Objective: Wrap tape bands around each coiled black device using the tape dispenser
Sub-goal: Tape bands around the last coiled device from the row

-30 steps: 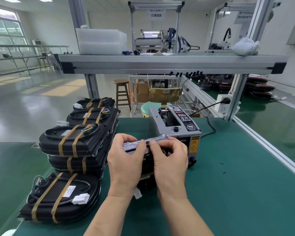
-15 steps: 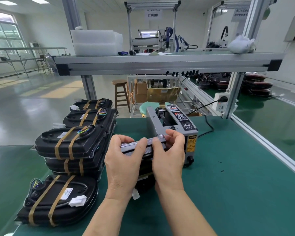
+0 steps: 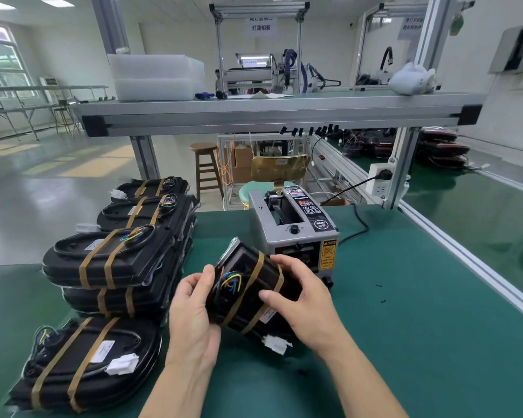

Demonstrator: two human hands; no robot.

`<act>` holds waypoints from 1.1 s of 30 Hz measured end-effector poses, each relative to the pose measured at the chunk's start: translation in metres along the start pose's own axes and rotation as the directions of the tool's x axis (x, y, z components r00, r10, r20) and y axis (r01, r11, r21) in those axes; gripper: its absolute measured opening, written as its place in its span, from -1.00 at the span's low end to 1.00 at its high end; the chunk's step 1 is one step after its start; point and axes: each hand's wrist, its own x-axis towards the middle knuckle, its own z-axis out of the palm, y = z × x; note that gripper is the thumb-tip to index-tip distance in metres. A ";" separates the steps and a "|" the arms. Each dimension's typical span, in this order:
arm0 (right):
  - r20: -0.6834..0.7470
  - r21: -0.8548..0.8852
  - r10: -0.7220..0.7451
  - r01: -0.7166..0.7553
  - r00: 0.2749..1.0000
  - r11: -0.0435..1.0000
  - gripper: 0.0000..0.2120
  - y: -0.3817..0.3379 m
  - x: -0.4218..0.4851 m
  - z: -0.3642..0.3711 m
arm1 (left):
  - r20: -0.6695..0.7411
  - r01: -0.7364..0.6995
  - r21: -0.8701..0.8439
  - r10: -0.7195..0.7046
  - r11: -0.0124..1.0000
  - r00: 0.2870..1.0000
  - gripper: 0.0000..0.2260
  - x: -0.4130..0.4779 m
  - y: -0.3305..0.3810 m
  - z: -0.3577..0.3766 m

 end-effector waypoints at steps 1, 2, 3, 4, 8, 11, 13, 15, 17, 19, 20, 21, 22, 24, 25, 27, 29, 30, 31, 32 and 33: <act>-0.006 -0.048 -0.012 0.012 1.000 0.999 -0.46 0.000 0.001 -0.003 | 0.026 -0.001 0.019 0.000 1.000 1.000 -0.87 0.000 -0.002 -0.002; -0.014 -0.101 -0.028 0.027 0.999 0.995 -0.45 0.001 0.001 -0.005 | 0.049 -0.029 0.047 0.027 0.998 0.998 -0.90 0.001 -0.003 -0.005; -0.022 -0.162 -0.051 0.047 0.998 0.986 -0.43 0.001 0.001 -0.008 | 0.079 -0.080 0.086 0.073 0.993 0.994 -0.91 0.002 -0.003 -0.008; -0.028 -0.234 -0.082 0.074 0.996 0.969 -0.42 0.001 0.000 -0.010 | 0.123 -0.142 0.130 0.126 0.981 0.984 -0.90 0.002 -0.002 -0.010; 0.018 -0.481 -0.199 0.183 0.980 0.857 -0.45 -0.002 0.002 -0.010 | 0.368 -0.279 0.307 0.157 0.910 0.916 -0.65 0.002 0.008 -0.013; 0.039 -0.523 -0.215 0.203 0.976 0.828 -0.47 -0.002 0.001 -0.009 | 0.451 -0.301 0.414 0.094 0.859 0.888 -0.54 0.001 0.006 -0.012; 0.082 -0.477 -0.194 0.209 0.978 0.854 -0.49 -0.002 0.001 -0.013 | 0.466 -0.320 0.427 0.097 0.846 0.879 -0.56 0.000 0.006 -0.013; 0.088 -0.353 -0.152 0.174 0.984 0.919 -0.59 -0.002 0.005 -0.022 | 0.475 -0.326 0.426 0.098 0.844 0.874 -0.57 -0.001 0.007 -0.015; -0.073 -0.127 -0.065 0.056 0.995 0.990 -0.78 -0.002 0.011 -0.029 | 0.459 -0.309 0.418 0.094 0.854 0.883 -0.58 -0.001 0.006 -0.016; -0.303 0.116 0.143 -0.112 0.942 0.987 -0.87 0.005 0.020 -0.035 | 0.435 -0.283 0.400 0.092 0.872 0.896 -0.57 -0.002 0.005 -0.017; -0.374 0.185 0.254 -0.197 0.892 0.963 -0.86 0.008 0.024 -0.036 | 0.424 -0.272 0.391 0.090 0.879 0.901 -0.56 -0.003 0.004 -0.017; -0.398 0.238 0.346 -0.269 0.850 0.933 -0.87 0.013 0.027 -0.037 | 0.415 -0.259 0.383 0.085 0.887 0.906 -0.55 -0.003 0.003 -0.018; -0.391 0.288 0.417 -0.322 0.820 0.902 -0.90 0.016 0.031 -0.037 | 0.410 -0.247 0.377 0.078 0.893 0.909 -0.54 -0.003 0.003 -0.018; -0.353 0.352 0.507 -0.390 0.787 0.851 -0.95 0.019 0.037 -0.035 | 0.409 -0.236 0.376 0.068 0.896 0.910 -0.54 -0.004 0.003 -0.018; -0.341 0.362 0.528 -0.410 0.778 0.837 -0.95 0.020 0.040 -0.033 | 0.410 -0.235 0.380 0.065 0.895 0.910 -0.54 -0.004 0.004 -0.018; -0.335 0.355 0.546 -0.434 0.768 0.828 -0.95 0.017 0.045 -0.028 | 0.416 -0.235 0.390 0.057 0.890 0.907 -0.54 -0.004 0.005 -0.020; -0.343 0.341 0.547 -0.441 0.764 0.830 -0.93 0.015 0.048 -0.023 | 0.425 -0.235 0.387 0.054 0.891 0.904 -0.57 -0.004 0.006 -0.021; -0.353 0.332 0.545 -0.442 0.761 0.833 -0.92 0.014 0.050 -0.021 | 0.427 -0.236 0.384 0.055 0.893 0.903 -0.58 -0.004 0.006 -0.021; -0.363 0.325 0.544 -0.444 0.757 0.835 -0.89 0.014 0.051 -0.019 | 0.425 -0.235 0.381 0.056 0.894 0.903 -0.59 -0.004 0.007 -0.022; -0.372 0.323 0.545 -0.445 0.752 0.835 -0.85 0.014 0.052 -0.018 | 0.423 -0.234 0.379 0.057 0.895 0.904 -0.59 -0.005 0.007 -0.022; -0.377 0.324 0.548 -0.448 0.746 0.833 -0.82 0.013 0.053 -0.017 | 0.423 -0.233 0.379 0.057 0.896 0.905 -0.59 -0.006 0.007 -0.022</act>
